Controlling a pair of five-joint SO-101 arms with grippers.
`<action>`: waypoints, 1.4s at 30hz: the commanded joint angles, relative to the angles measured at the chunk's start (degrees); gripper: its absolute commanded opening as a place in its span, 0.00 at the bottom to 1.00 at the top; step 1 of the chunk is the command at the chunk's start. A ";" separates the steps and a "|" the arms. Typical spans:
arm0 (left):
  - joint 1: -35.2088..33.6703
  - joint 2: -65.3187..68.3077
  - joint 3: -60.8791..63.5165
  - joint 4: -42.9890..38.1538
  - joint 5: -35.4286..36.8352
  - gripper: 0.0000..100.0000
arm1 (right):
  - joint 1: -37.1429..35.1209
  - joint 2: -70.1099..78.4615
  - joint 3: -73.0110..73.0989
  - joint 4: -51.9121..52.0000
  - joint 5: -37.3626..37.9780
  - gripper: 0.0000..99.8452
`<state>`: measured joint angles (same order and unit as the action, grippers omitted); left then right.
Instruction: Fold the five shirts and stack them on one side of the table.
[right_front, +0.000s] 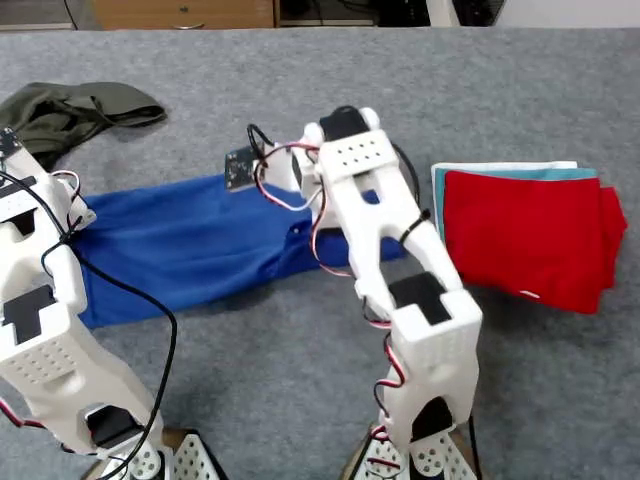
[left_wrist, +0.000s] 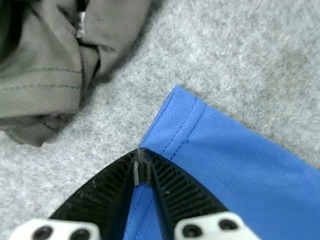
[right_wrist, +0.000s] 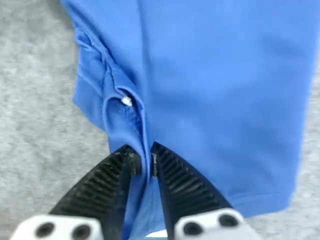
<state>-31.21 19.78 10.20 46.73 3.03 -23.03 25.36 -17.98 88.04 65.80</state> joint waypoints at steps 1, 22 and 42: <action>0.97 -0.31 -2.55 0.26 -0.62 0.02 | 0.84 1.27 -7.96 2.11 0.70 0.00; 0.97 -0.31 -2.37 0.26 -0.62 0.02 | -1.63 16.31 -27.03 2.02 1.76 0.08; 0.97 -0.31 -2.37 0.26 -0.62 0.02 | 1.01 16.84 -32.66 9.23 -5.19 0.00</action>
<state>-31.21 19.78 10.20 46.73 3.03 -23.12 42.33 -51.30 100.79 62.90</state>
